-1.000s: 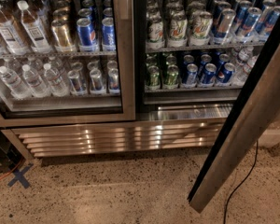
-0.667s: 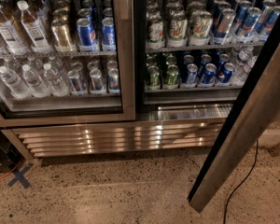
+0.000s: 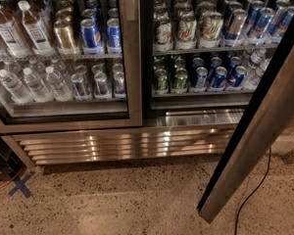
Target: Open right fridge door
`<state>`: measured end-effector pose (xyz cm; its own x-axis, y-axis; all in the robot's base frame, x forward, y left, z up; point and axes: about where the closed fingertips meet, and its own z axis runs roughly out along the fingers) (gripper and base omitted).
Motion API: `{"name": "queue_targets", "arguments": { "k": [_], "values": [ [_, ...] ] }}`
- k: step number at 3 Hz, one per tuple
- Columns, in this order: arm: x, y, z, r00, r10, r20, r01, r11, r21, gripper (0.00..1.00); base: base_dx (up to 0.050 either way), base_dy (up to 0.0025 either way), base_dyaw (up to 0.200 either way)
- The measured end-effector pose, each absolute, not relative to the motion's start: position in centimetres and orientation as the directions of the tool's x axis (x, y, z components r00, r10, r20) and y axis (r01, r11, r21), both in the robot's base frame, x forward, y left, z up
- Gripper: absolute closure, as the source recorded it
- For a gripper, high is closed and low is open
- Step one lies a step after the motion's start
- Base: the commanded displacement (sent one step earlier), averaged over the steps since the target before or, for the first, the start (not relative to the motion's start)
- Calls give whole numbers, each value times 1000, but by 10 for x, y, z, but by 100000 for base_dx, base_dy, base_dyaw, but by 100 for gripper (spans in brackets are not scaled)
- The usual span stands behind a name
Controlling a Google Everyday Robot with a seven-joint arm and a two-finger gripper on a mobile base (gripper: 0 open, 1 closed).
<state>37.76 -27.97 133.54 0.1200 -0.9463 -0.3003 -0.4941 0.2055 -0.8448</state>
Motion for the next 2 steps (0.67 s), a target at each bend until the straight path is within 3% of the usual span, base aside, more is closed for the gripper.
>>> {"name": "queue_targets", "arguments": {
  "k": [2],
  "values": [
    [377,-280,1335,120,-946,-300,-495,205,-844,0,0,0,0]
  ]
}}
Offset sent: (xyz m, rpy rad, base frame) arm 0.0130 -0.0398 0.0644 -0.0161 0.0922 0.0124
